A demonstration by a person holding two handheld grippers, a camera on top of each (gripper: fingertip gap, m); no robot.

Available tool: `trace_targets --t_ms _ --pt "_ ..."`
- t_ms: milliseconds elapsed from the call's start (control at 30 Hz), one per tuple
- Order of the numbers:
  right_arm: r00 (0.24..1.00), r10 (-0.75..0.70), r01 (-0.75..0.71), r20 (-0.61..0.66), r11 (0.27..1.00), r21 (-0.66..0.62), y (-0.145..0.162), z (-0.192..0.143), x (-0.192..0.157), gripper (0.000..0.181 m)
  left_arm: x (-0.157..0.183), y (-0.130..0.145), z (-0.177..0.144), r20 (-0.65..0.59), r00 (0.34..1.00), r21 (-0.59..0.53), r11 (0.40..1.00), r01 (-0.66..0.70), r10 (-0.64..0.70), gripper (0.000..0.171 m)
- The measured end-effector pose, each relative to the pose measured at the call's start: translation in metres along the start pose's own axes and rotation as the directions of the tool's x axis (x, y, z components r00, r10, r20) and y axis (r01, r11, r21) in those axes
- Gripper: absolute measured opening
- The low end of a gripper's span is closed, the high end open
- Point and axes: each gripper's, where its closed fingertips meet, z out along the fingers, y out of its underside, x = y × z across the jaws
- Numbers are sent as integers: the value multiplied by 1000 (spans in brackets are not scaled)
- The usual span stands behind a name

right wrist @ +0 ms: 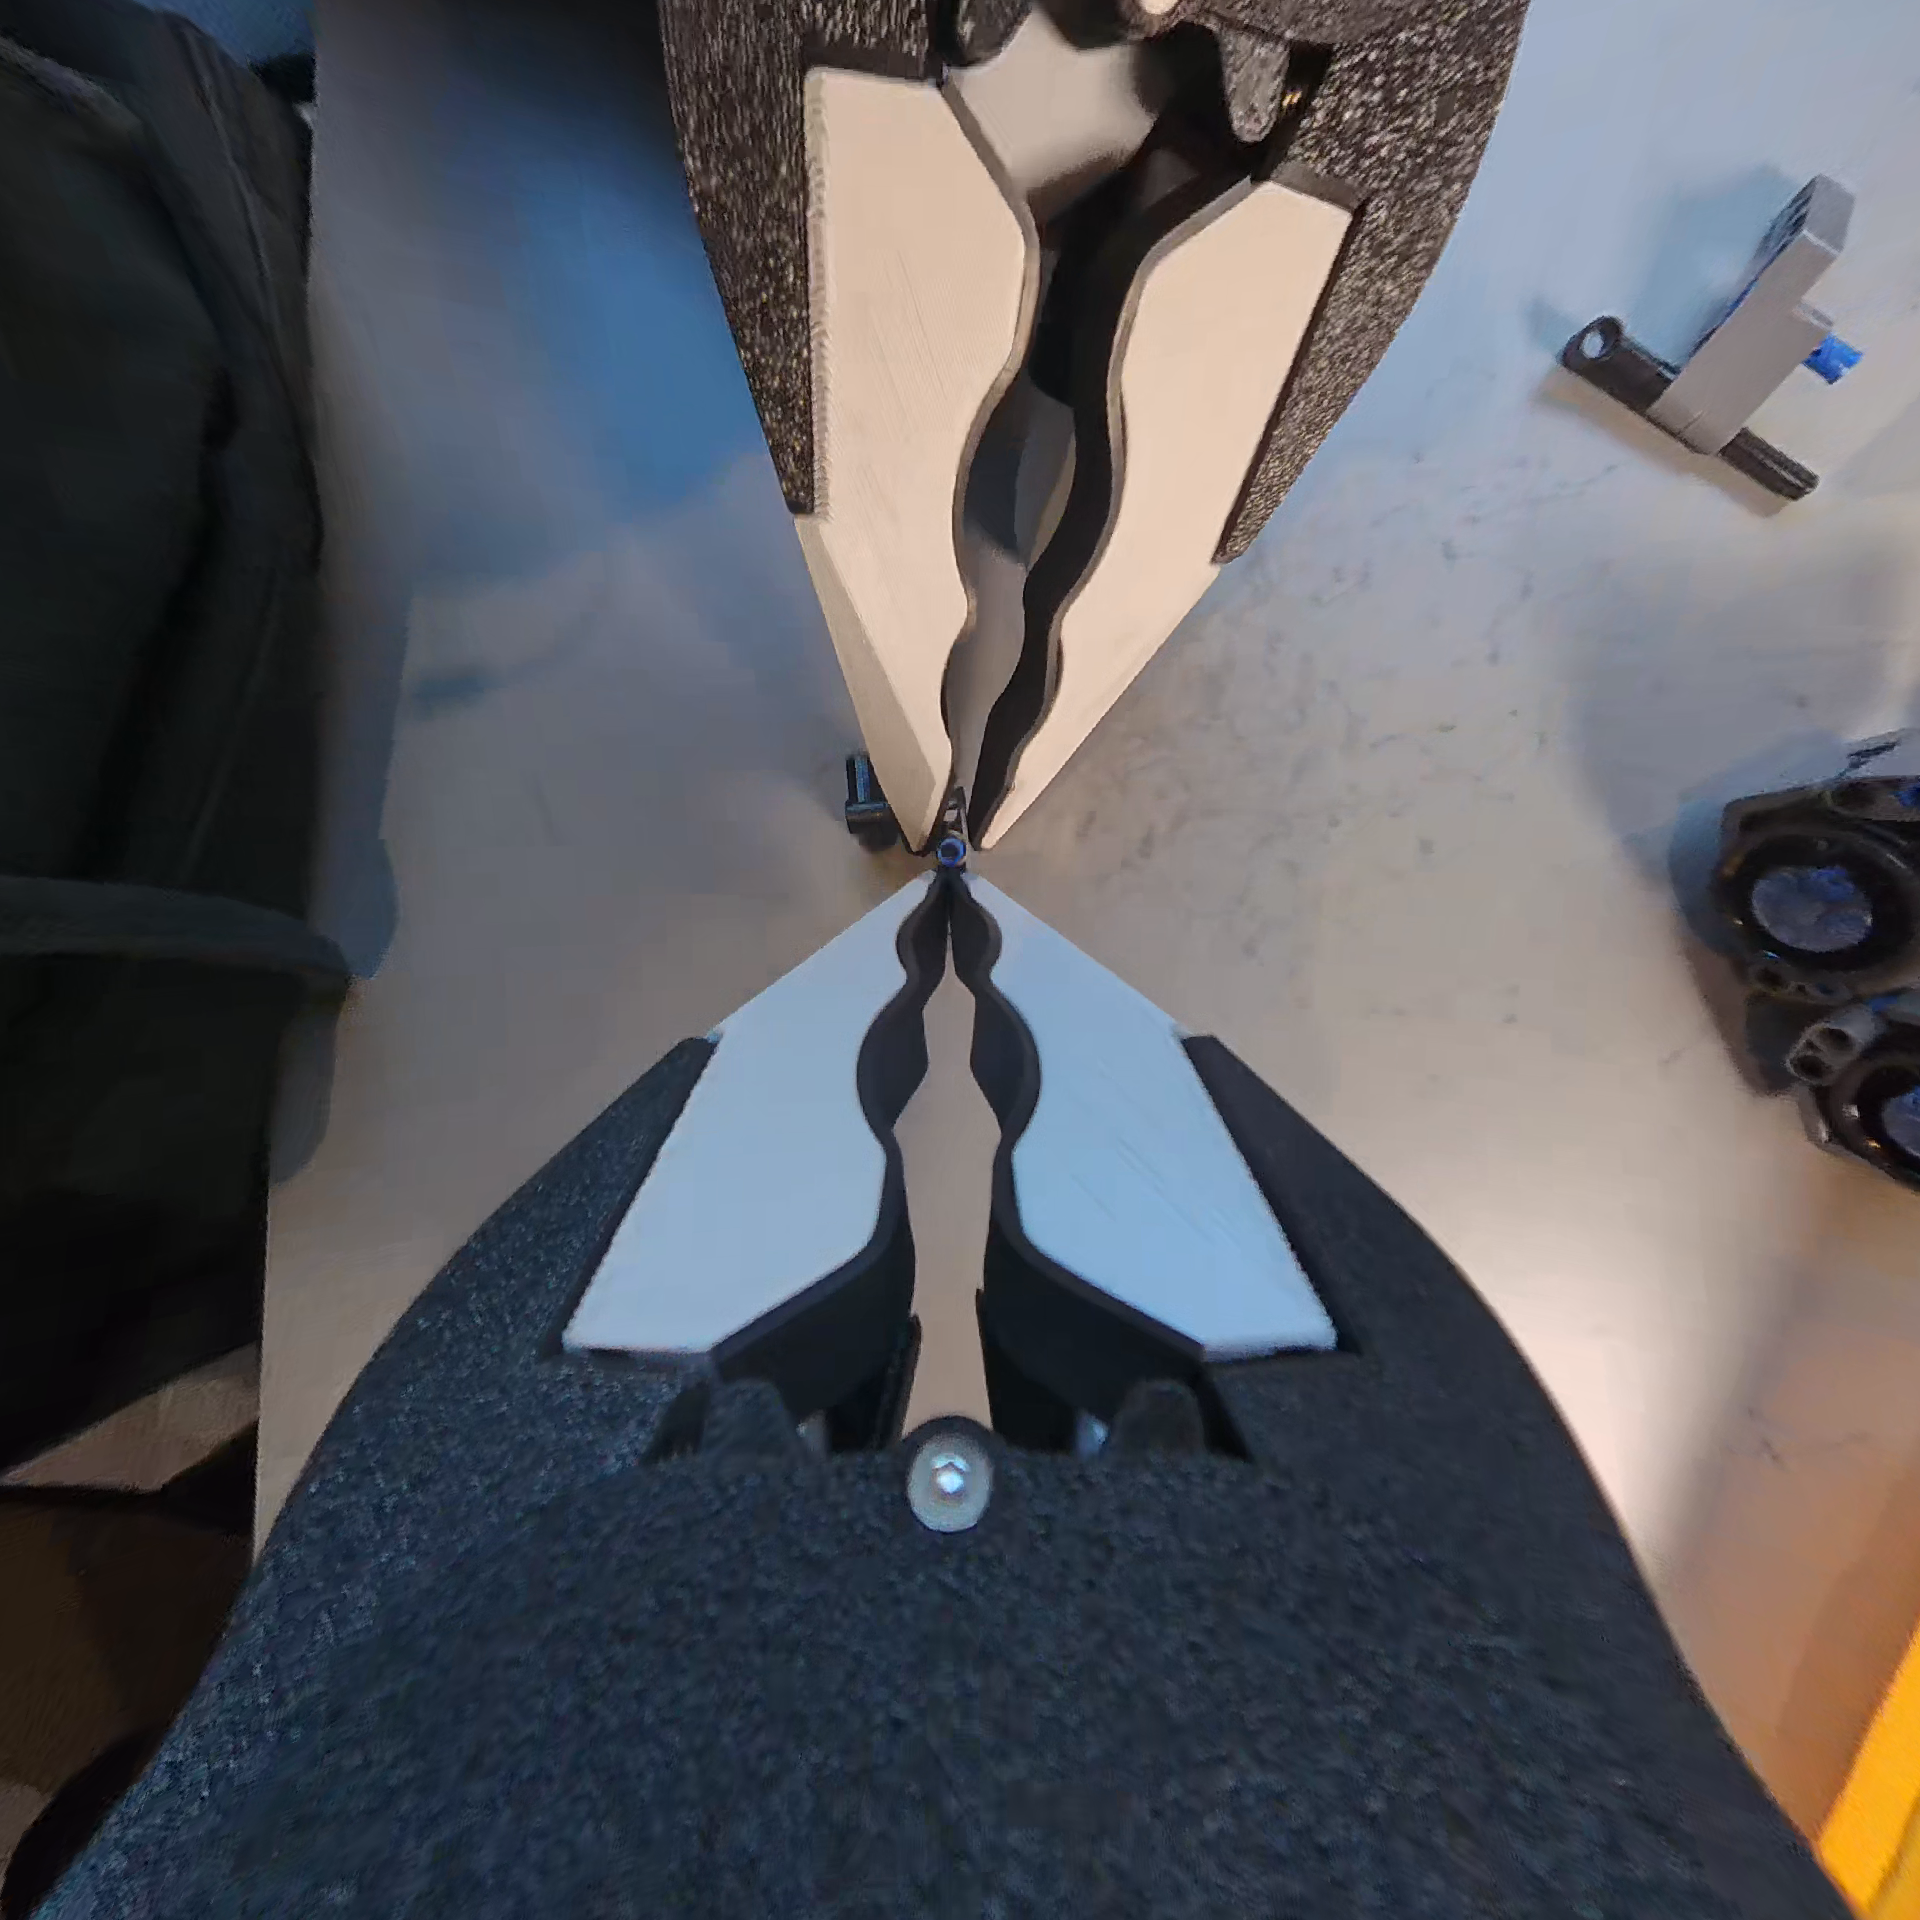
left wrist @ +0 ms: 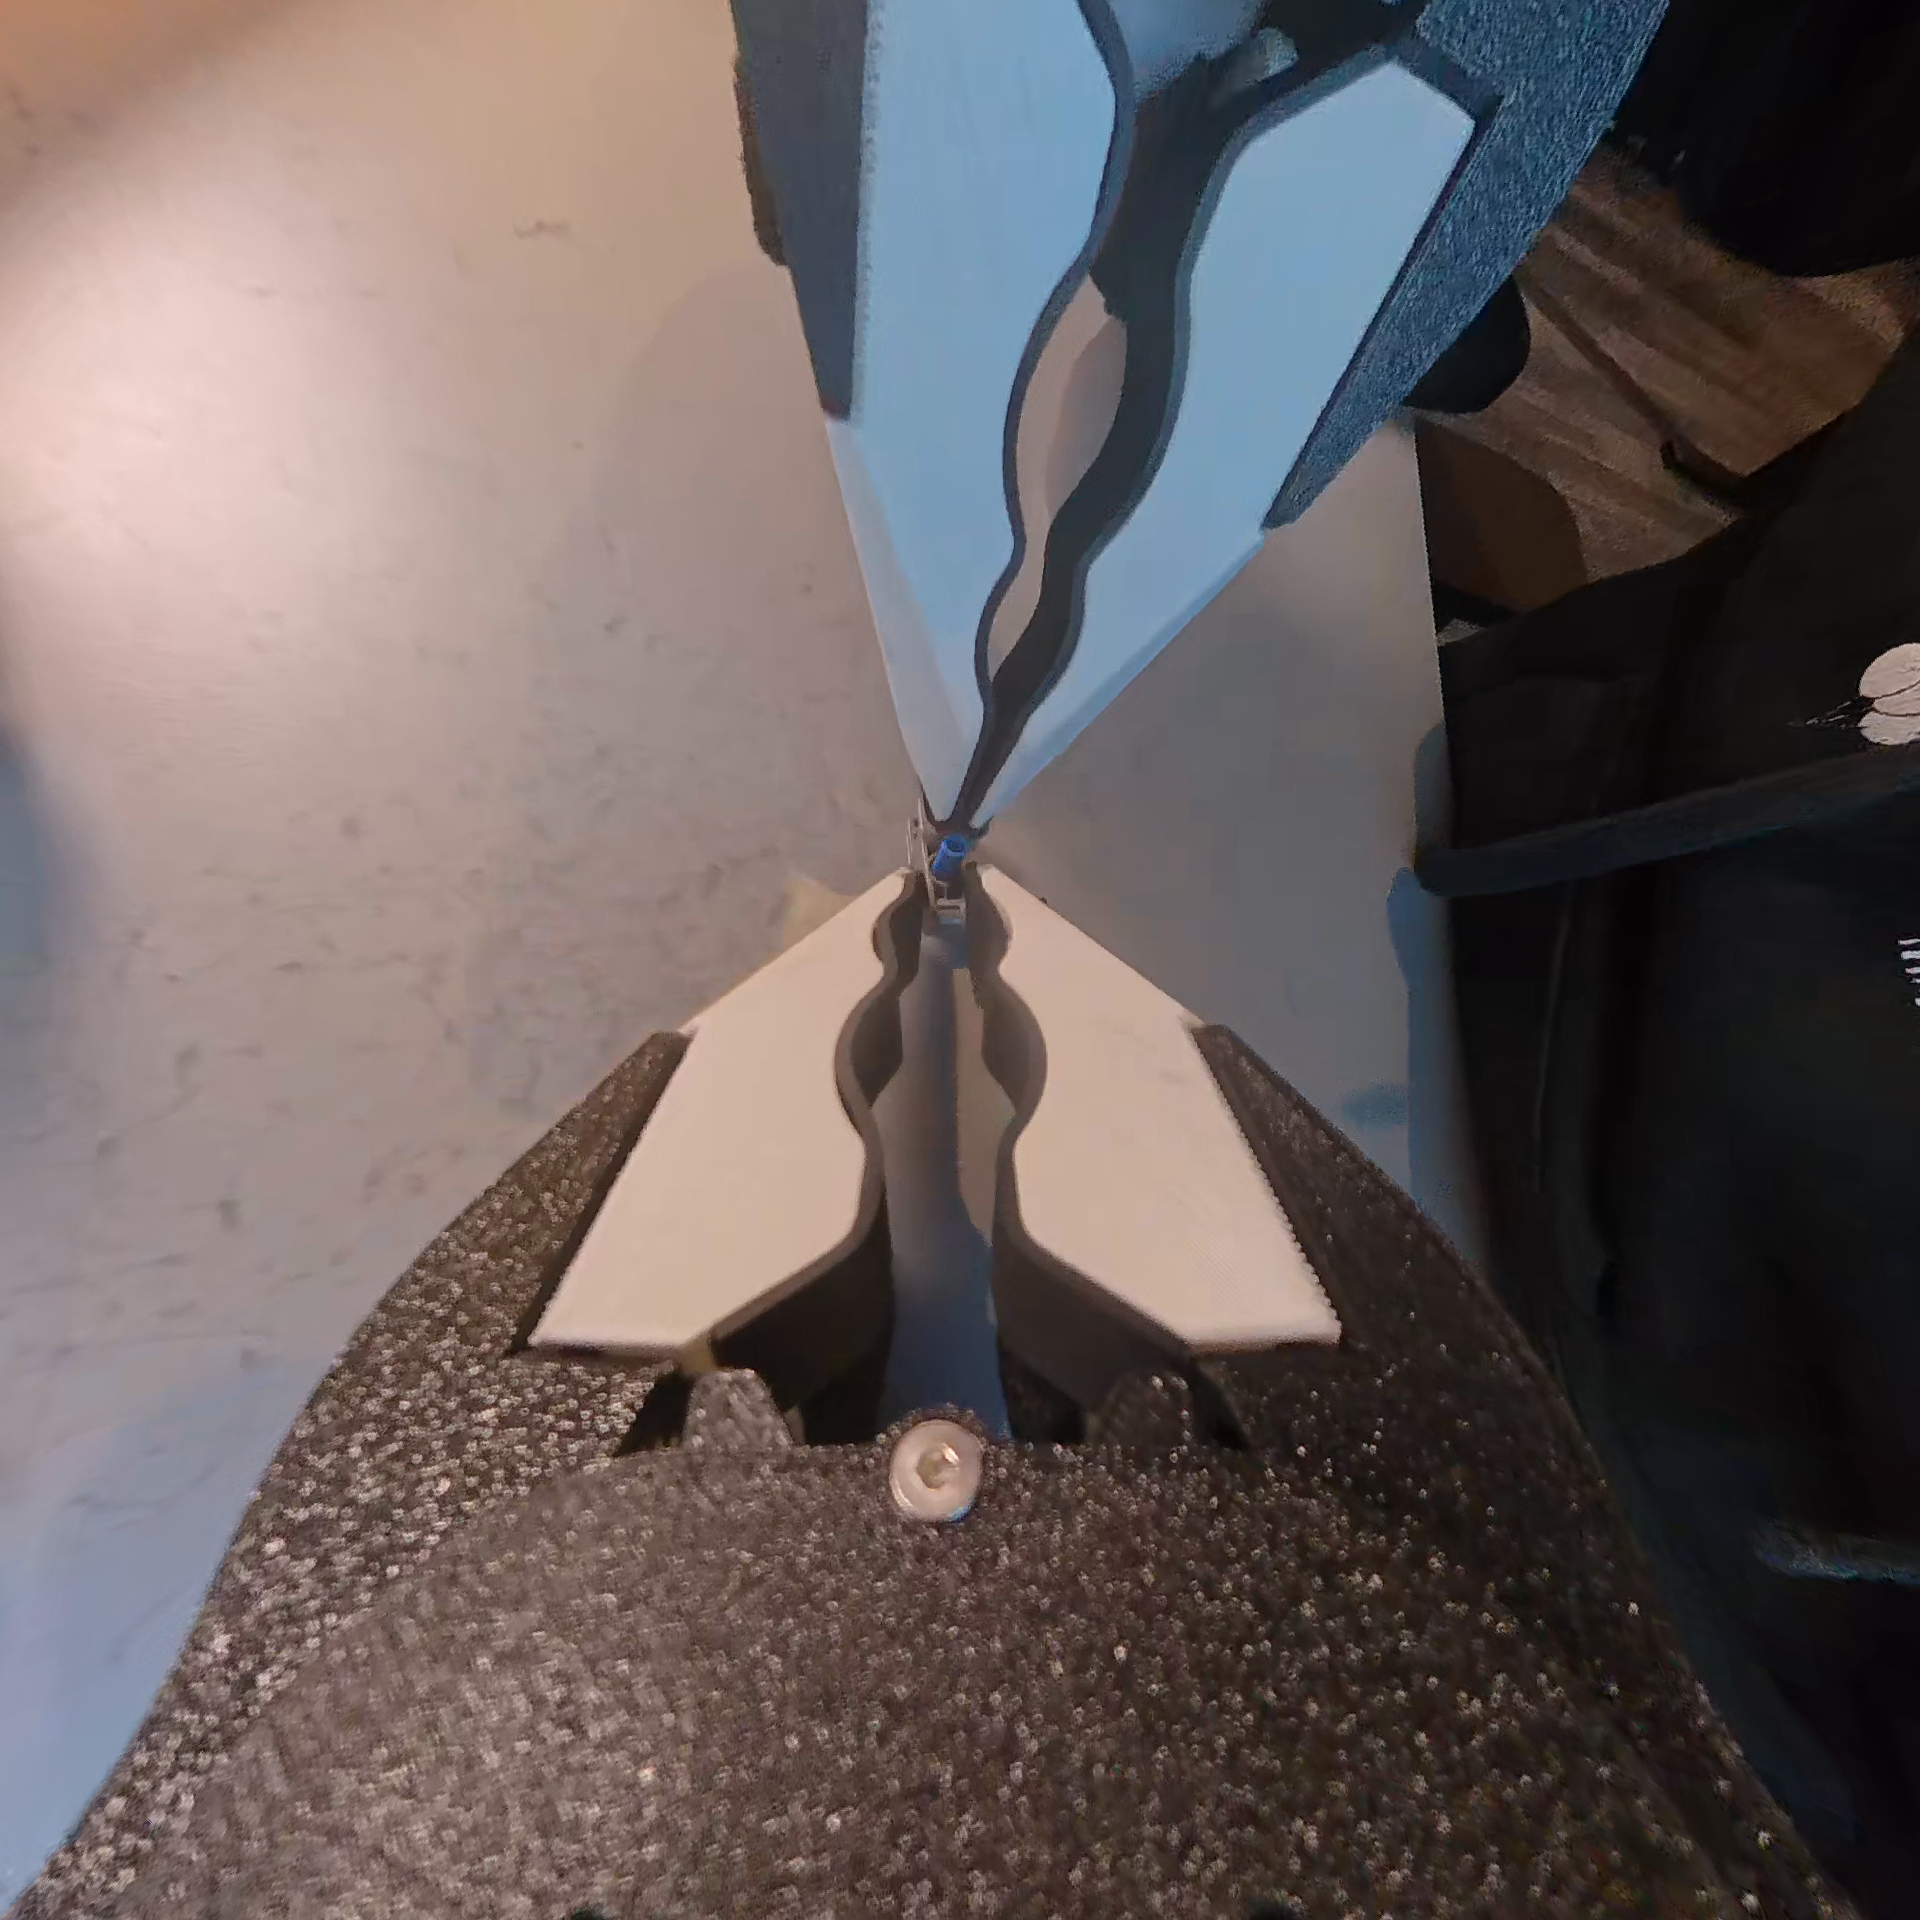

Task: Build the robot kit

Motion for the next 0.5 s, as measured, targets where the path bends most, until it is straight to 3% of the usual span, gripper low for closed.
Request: trace_targets --t_ms 167,500 --pt "1000 -28 29 9 994 -106 0 1 0 0 0 1 0 5 1000 13 1000 2 -2 7" --pt "999 -39 41 15 984 -173 1 3 -6 0 2 2 0 30 998 13 998 -62 62 7"
